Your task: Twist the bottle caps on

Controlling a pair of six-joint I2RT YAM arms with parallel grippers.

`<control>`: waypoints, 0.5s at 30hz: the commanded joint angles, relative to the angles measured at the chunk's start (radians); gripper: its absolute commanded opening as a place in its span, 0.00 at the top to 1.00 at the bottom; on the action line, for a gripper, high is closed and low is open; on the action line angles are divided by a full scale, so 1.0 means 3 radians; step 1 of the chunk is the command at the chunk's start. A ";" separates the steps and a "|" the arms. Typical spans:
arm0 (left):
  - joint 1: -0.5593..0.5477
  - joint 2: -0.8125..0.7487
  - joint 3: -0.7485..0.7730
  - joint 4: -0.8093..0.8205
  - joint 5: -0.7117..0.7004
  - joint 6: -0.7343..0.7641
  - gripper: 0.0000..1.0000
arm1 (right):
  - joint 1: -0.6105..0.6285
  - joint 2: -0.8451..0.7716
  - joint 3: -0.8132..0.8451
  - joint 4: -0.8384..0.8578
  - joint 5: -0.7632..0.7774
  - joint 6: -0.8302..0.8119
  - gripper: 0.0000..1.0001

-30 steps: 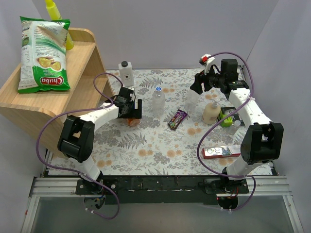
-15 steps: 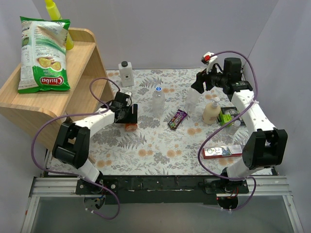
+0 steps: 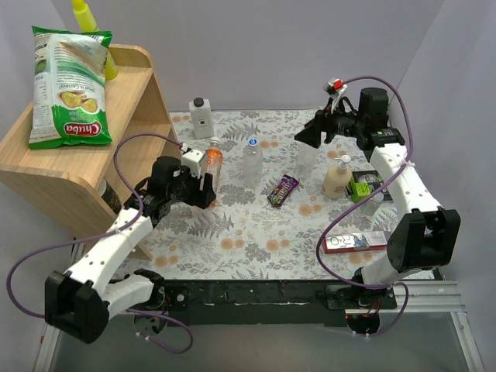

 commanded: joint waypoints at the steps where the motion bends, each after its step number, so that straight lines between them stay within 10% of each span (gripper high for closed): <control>1: 0.0019 -0.0434 -0.0045 -0.0193 0.0331 0.0338 0.90 | 0.0124 0.0068 -0.0039 0.1097 -0.0946 0.1234 0.18; 4: 0.0019 -0.0573 0.0047 -0.0260 0.0566 0.0471 0.94 | 0.0283 0.0079 -0.0279 0.2483 -0.1202 0.2290 0.13; 15: -0.0037 -0.0552 0.0507 -0.0204 0.1206 0.1146 1.00 | 0.0748 0.0559 0.0516 0.2610 -0.0952 0.2571 0.11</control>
